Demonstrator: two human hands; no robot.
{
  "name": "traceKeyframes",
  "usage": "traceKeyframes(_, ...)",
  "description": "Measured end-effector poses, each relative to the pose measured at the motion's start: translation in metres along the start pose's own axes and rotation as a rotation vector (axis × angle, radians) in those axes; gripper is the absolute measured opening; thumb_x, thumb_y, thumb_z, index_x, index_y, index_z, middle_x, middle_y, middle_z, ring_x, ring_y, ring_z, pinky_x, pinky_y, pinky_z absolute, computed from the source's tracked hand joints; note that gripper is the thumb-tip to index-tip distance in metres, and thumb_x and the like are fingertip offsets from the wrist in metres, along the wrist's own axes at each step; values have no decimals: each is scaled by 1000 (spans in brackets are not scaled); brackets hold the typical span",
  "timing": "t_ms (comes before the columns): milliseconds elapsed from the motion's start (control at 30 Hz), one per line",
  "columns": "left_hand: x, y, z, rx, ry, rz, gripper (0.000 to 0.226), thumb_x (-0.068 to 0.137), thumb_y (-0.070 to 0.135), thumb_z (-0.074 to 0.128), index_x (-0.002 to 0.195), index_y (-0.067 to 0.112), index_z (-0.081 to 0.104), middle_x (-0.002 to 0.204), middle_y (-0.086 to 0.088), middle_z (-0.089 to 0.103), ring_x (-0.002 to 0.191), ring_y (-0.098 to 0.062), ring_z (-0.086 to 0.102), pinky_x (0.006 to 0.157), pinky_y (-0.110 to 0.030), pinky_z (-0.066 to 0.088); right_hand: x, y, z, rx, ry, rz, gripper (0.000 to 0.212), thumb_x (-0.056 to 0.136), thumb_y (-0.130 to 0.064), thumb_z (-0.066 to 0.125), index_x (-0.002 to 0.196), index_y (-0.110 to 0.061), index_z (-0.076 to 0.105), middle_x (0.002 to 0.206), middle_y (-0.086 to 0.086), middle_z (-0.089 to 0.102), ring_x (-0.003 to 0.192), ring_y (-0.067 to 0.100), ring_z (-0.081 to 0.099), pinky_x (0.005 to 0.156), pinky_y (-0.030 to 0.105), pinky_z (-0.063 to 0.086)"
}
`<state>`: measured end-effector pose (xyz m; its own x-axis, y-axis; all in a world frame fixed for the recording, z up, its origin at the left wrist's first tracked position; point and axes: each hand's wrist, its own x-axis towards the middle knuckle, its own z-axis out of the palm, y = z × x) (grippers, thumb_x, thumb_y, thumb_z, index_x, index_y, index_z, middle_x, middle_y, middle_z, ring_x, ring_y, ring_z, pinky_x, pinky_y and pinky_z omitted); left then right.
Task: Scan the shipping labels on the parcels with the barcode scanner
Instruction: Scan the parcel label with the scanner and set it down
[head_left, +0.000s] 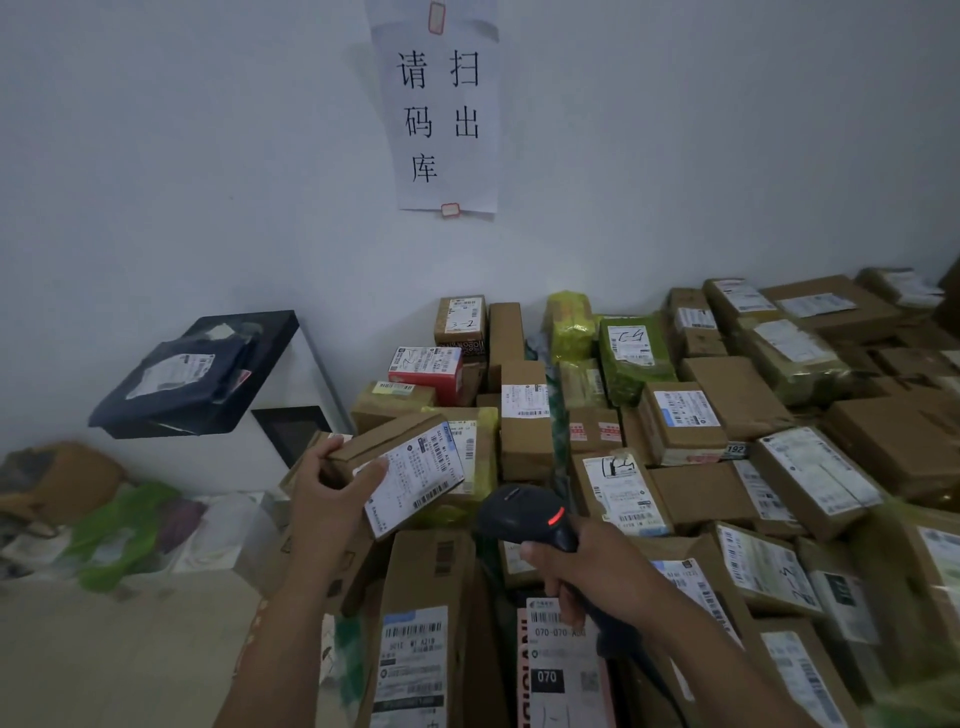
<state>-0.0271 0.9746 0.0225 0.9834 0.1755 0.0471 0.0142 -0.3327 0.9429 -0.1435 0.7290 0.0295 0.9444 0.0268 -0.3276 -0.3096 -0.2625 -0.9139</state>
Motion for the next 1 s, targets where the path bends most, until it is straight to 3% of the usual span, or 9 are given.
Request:
traceKeyframes(200, -5, -2, -1, 4, 25, 9, 58, 86, 21, 75, 138, 18, 49, 132, -11, 56, 80, -3, 59, 49, -10, 47, -5, -2, -4, 6, -35, -10, 25, 94, -29, 63, 73, -17, 57, 47, -1, 61, 41, 18, 57, 58, 35, 51)
traceKeyframes(333, -8, -4, 1, -17, 32, 20, 57, 84, 24, 76, 135, 20, 51, 132, -9, 55, 97, -16, 61, 60, -16, 46, -8, -1, -7, 19, -29, -32, 23, 94, -28, 63, 75, -18, 58, 48, 0, 62, 41, 19, 57, 56, 34, 51)
traceKeyframes(467, -14, 0, 7, -27, 37, 46, 49, 84, 22, 76, 125, 25, 50, 121, 1, 50, 88, -8, 57, 62, -17, 46, -10, 0, -11, 41, -45, -49, 21, 94, -27, 63, 75, -20, 58, 49, 1, 61, 41, 18, 56, 54, 31, 49)
traceKeyframes(567, -15, 2, 12, -35, 31, 55, 47, 83, 25, 77, 123, 28, 51, 117, 0, 53, 95, -18, 63, 71, -30, 55, -11, 3, -16, 55, -24, -47, 23, 94, -29, 63, 79, -12, 59, 54, 3, 64, 41, 19, 56, 50, 29, 49)
traceKeyframes(667, -16, 2, 25, -18, 21, 58, 46, 82, 32, 78, 121, 25, 55, 117, -5, 60, 99, -23, 65, 76, -36, 57, -12, 7, -25, 136, 73, -54, 29, 93, -30, 62, 82, -3, 58, 59, 9, 65, 42, 22, 56, 47, 29, 48)
traceKeyframes(833, -20, 13, 76, 54, -31, 64, 47, 80, 43, 77, 118, 25, 56, 107, 1, 63, 96, -17, 64, 76, -33, 55, -18, 19, -53, 326, 320, -26, 48, 82, -46, 64, 72, 1, 61, 62, 23, 61, 45, 26, 54, 49, 31, 47)
traceKeyframes(933, -31, 23, 122, 10, -109, -112, 45, 83, 46, 73, 118, 25, 54, 110, 0, 63, 96, -18, 63, 76, -33, 54, -20, 29, -69, 419, 474, -15, 50, 76, -48, 63, 69, 2, 61, 63, 24, 61, 44, 27, 53, 47, 31, 48)
traceKeyframes(1000, -38, 25, 150, -51, -195, -254, 42, 85, 49, 69, 114, 23, 54, 103, 2, 64, 88, -13, 62, 69, -28, 50, -22, 35, -77, 459, 545, -23, 49, 77, -46, 63, 62, 1, 61, 59, 20, 60, 42, 27, 52, 45, 30, 47)
